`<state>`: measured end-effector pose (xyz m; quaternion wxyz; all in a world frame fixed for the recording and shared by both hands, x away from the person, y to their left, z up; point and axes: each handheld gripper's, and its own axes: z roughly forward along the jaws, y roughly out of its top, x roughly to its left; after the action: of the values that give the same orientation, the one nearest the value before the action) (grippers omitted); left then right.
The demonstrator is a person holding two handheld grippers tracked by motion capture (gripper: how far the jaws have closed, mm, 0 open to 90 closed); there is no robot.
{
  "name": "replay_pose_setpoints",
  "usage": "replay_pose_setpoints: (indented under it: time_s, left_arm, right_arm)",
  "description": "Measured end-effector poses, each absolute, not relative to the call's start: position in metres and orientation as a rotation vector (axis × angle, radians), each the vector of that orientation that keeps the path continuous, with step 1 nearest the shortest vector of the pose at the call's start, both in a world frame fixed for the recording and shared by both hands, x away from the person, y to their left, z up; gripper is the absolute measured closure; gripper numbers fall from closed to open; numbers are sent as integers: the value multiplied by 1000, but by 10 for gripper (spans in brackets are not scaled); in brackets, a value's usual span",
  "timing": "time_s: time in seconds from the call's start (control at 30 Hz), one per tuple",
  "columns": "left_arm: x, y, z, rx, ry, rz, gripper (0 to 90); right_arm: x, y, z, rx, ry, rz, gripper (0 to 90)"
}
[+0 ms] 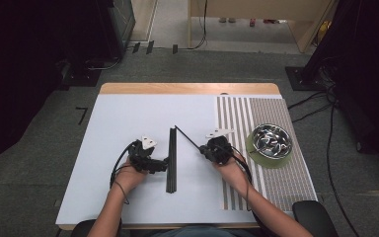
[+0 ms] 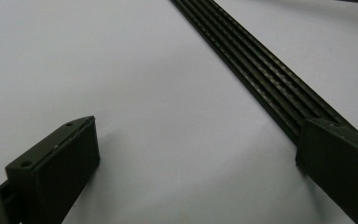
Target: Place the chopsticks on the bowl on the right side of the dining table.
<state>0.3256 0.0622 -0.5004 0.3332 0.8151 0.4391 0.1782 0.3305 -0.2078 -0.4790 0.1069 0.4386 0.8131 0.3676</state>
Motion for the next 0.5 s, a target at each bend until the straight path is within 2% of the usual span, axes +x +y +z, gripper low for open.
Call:
replay_pose_setpoints:
  time_s: [0.5]
  left_arm:
    - [326, 62, -500, 2125, 1148, 465, 0]
  right_arm:
    - [330, -212, -460, 1264, 2384, 1126, 873]
